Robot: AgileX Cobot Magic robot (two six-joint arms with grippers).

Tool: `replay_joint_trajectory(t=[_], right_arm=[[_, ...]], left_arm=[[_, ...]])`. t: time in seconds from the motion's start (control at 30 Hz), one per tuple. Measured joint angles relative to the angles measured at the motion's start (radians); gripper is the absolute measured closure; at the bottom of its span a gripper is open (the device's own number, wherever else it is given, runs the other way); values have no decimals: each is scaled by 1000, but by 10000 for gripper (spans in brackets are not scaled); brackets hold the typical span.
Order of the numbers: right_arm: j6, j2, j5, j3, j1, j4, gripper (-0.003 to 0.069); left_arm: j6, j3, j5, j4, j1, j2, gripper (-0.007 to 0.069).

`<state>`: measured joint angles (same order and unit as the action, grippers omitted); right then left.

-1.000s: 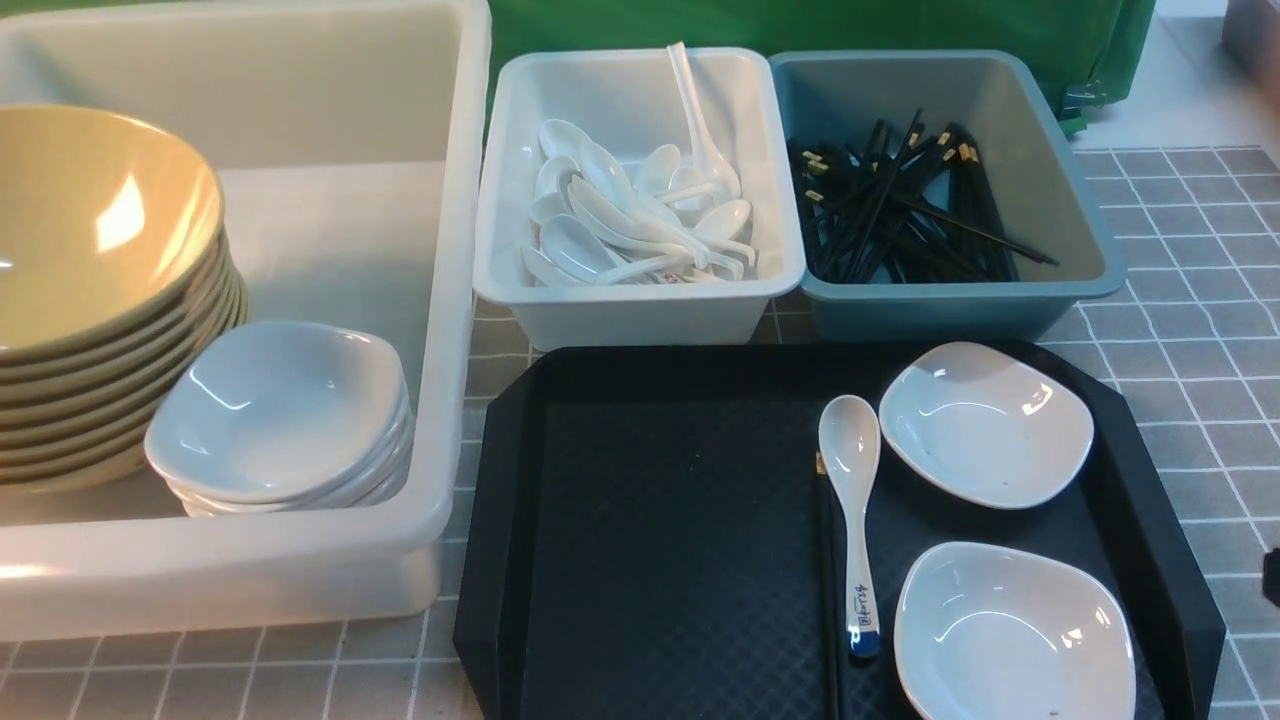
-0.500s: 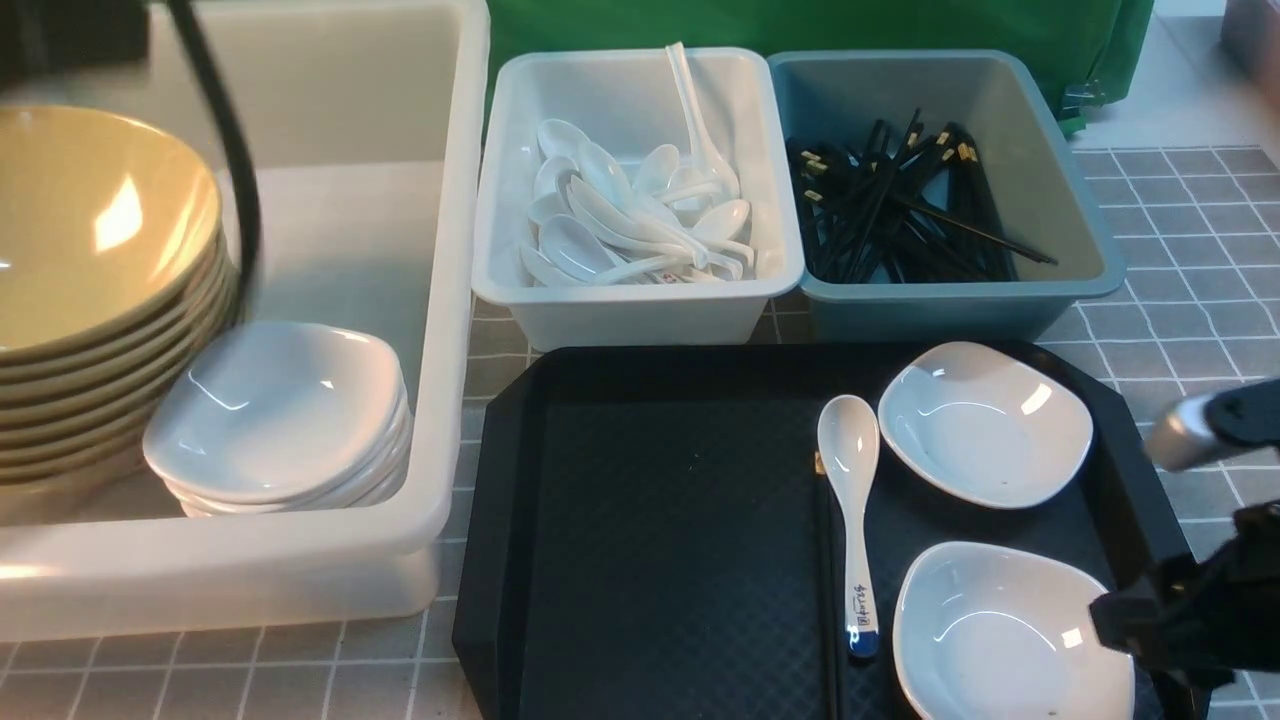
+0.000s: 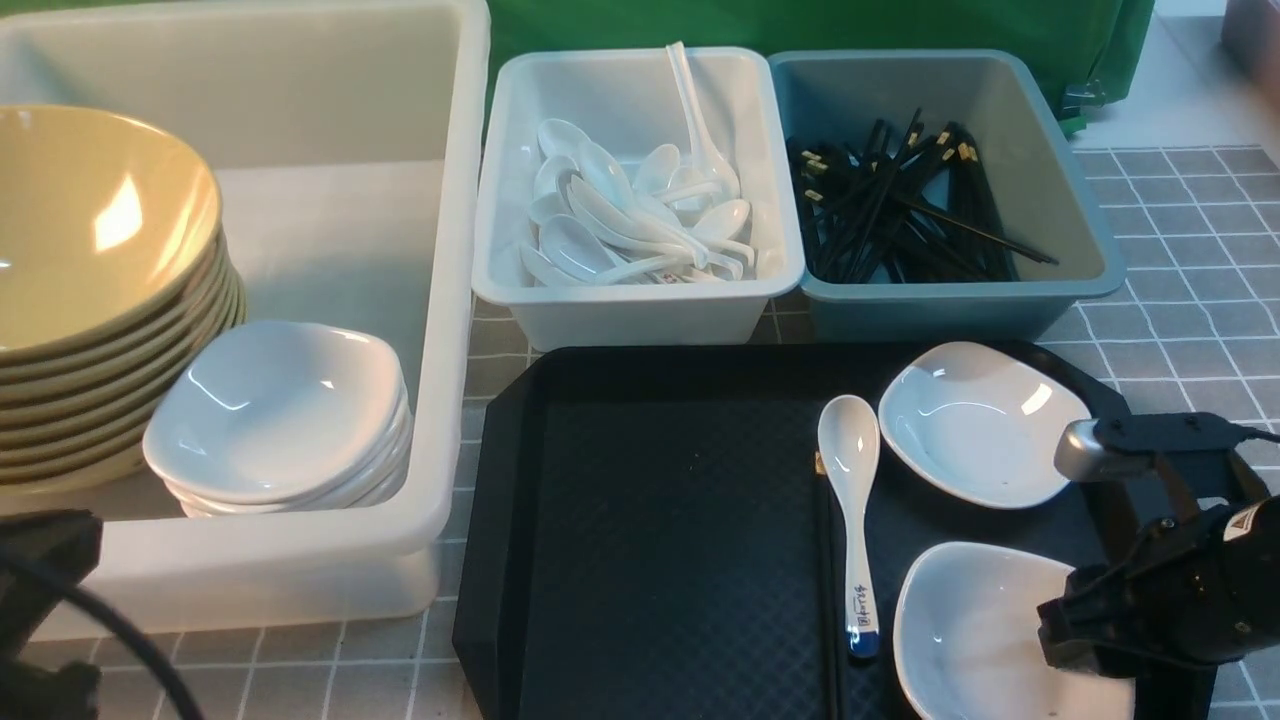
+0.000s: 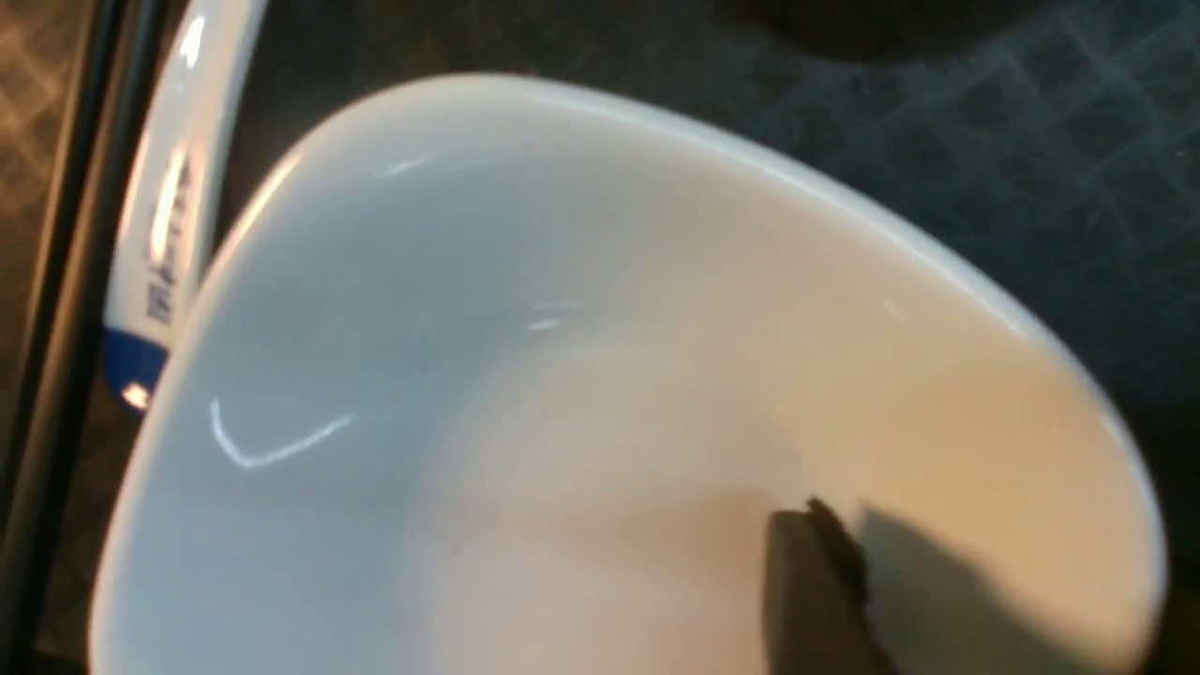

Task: On grey table put chopsticks spoon bowls plates into blue grey white boxes.
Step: 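Reach for and grasp the small white dish on the black tray, then place the white bowl into the white bin on top of the stacked bowls with the right gripper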

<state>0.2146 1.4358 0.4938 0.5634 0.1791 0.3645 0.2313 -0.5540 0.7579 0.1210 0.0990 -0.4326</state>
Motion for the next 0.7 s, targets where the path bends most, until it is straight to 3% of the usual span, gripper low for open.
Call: replay_joint_trajectory(t=[0.07,0.23,0.4,0.47,0.57,0.67,0.7], right_arm=[[20,-4,24,16,0,8,450],[45,-74,110,131,1,25,585],[106,-104,160,306,1,85,592],[192,-94,166,424,24,224,592],[350,-22,156,594,122,452,592],[458,97,111,736,271,602,592],[463,107,108,736,280,602,592]], left_arm=[[-1,43,-53,-13,0,44,634],[-4,154,-206,-19,0,128,634],[-4,222,-284,-19,0,197,634],[-5,244,-336,-19,0,233,634],[-5,267,-419,-19,0,249,634],[-5,280,-459,-19,0,249,635],[-5,280,-459,-19,0,249,635]])
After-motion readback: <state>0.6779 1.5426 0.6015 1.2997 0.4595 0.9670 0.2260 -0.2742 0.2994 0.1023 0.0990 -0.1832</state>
